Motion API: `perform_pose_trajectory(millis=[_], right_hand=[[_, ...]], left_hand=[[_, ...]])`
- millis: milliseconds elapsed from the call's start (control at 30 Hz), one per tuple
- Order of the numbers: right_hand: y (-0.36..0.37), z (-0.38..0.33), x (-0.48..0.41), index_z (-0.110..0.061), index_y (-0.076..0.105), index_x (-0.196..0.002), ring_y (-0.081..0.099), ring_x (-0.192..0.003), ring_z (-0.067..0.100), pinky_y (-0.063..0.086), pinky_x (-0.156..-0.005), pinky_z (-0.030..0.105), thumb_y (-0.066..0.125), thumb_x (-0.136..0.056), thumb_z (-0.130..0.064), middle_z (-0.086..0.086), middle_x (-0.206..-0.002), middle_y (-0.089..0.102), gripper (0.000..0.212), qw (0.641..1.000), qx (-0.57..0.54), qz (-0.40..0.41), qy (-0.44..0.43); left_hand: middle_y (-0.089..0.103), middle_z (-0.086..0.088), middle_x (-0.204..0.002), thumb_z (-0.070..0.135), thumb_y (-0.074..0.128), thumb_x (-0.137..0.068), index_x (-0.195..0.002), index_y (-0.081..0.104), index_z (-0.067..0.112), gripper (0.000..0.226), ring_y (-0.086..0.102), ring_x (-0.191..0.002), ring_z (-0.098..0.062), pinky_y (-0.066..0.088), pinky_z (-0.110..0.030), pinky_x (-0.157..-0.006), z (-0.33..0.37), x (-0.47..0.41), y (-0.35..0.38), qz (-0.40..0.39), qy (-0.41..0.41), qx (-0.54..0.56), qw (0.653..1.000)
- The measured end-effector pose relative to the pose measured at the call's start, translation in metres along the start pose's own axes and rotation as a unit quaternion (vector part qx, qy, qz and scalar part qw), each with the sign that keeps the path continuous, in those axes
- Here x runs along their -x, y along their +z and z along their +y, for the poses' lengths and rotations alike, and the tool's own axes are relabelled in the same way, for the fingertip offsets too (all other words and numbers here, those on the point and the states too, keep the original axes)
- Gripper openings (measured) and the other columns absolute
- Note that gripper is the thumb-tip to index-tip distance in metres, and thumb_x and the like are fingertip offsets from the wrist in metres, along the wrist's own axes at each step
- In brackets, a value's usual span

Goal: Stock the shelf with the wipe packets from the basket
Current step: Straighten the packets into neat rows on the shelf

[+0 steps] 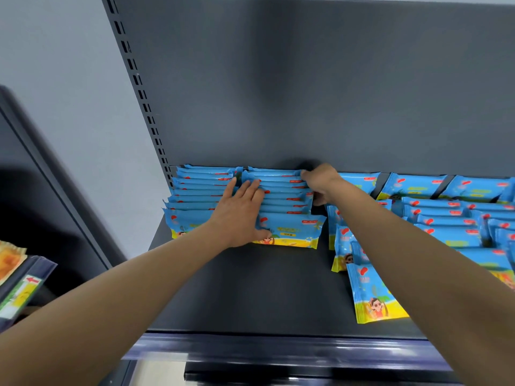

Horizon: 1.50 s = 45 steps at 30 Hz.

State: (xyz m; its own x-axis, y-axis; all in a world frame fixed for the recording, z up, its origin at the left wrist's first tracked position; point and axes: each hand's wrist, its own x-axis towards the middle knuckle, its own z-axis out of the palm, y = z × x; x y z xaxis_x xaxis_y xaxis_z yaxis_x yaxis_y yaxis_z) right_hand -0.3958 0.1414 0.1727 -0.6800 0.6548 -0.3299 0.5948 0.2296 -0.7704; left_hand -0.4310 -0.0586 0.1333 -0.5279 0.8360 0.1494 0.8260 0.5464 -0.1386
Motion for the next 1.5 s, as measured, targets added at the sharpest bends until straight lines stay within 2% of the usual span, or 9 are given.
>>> perform_pose_trajectory(millis=[167,333,433,700,967,1067,1233,1367,1500], right_hand=[[0.004,-0.001,0.010,0.003,0.052,-0.121,0.059,-0.108,0.036,0.056,-0.078,0.045,0.070,-0.084,-0.022,0.018,-0.122,0.057,0.048,0.999,0.017,-0.044,0.007],[0.003,0.000,0.011,-0.001,0.056,-0.101,0.061,-0.094,0.031,0.054,-0.064,0.036,0.070,-0.084,-0.015,0.017,-0.111,0.060,0.026,1.000,0.007,-0.022,0.012],[0.003,0.000,0.011,0.001,0.057,-0.106,0.061,-0.090,0.029,0.054,-0.062,0.036,0.064,-0.087,-0.010,0.019,-0.110,0.062,0.023,1.000,0.007,-0.019,0.012],[-0.003,-0.001,0.016,0.003,0.053,-0.124,0.058,-0.113,0.034,0.051,-0.093,0.041,0.052,-0.091,-0.002,0.022,-0.124,0.058,0.033,0.998,0.036,-0.016,-0.046],[-0.008,0.004,0.022,0.003,0.055,-0.120,0.060,-0.110,0.032,0.053,-0.090,0.038,0.047,-0.093,0.000,0.021,-0.123,0.059,0.029,0.999,0.008,-0.015,-0.041],[-0.016,0.007,0.028,0.000,0.055,-0.113,0.064,-0.095,0.033,0.054,-0.073,0.037,0.050,-0.094,-0.014,0.022,-0.120,0.060,0.024,0.999,0.038,-0.035,0.001],[-0.028,0.002,0.043,-0.005,0.048,-0.131,0.063,-0.097,0.026,0.056,-0.072,0.031,0.062,-0.083,-0.049,0.016,-0.129,0.055,0.066,0.982,0.130,-0.131,0.033],[-0.031,-0.004,0.058,-0.012,0.050,-0.130,0.062,-0.093,0.019,0.058,-0.069,0.027,0.079,-0.073,-0.027,0.010,-0.135,0.051,0.066,0.950,0.220,-0.222,0.015],[-0.016,-0.001,0.061,-0.003,0.043,-0.133,0.064,-0.098,0.028,0.057,-0.085,0.038,0.076,-0.076,-0.012,0.013,-0.134,0.048,0.066,0.950,0.269,-0.160,-0.021]], left_hand=[[0.031,-0.006,-0.141,0.073,0.051,-0.070,-0.140,0.023,0.013,0.096,0.026,-0.135,-0.023,0.003,-0.044,-0.116,-0.001,0.000,0.002,0.026,-0.007,0.007,1.000],[0.022,-0.008,-0.150,0.072,0.050,-0.071,-0.143,0.016,0.016,0.097,0.018,-0.140,-0.025,0.004,-0.046,-0.117,-0.001,-0.001,0.005,0.018,0.000,0.009,1.000],[0.021,-0.010,-0.149,0.073,0.047,-0.073,-0.144,0.017,0.017,0.095,0.020,-0.138,-0.029,0.005,-0.046,-0.117,-0.002,-0.001,0.004,0.013,0.003,-0.008,1.000],[0.008,-0.015,-0.155,0.074,0.048,-0.072,-0.144,0.010,0.021,0.097,0.005,-0.143,-0.034,-0.001,-0.049,-0.117,-0.002,-0.002,0.003,-0.023,-0.024,0.003,0.999],[0.013,-0.014,-0.154,0.072,0.044,-0.074,-0.144,0.017,0.015,0.095,0.010,-0.142,-0.031,0.000,-0.049,-0.117,0.000,0.000,0.002,-0.007,-0.024,-0.024,0.999],[0.012,-0.015,-0.154,0.072,0.042,-0.075,-0.144,0.019,0.011,0.095,0.010,-0.142,-0.030,-0.002,-0.048,-0.116,0.003,0.001,0.001,0.000,-0.017,-0.044,0.999],[0.009,-0.019,-0.154,0.074,0.036,-0.076,-0.145,0.018,0.005,0.099,0.009,-0.143,-0.033,-0.005,-0.052,-0.115,0.006,0.002,-0.002,0.001,-0.021,-0.090,0.996],[0.007,-0.016,-0.155,0.072,0.039,-0.077,-0.146,0.015,0.006,0.098,0.007,-0.143,-0.032,-0.006,-0.052,-0.115,0.008,0.002,-0.003,-0.005,-0.034,-0.074,0.997],[0.007,-0.009,-0.155,0.070,0.049,-0.075,-0.146,0.015,0.012,0.098,0.004,-0.144,-0.027,-0.013,-0.047,-0.112,-0.003,0.007,-0.007,-0.007,-0.006,-0.018,1.000]])
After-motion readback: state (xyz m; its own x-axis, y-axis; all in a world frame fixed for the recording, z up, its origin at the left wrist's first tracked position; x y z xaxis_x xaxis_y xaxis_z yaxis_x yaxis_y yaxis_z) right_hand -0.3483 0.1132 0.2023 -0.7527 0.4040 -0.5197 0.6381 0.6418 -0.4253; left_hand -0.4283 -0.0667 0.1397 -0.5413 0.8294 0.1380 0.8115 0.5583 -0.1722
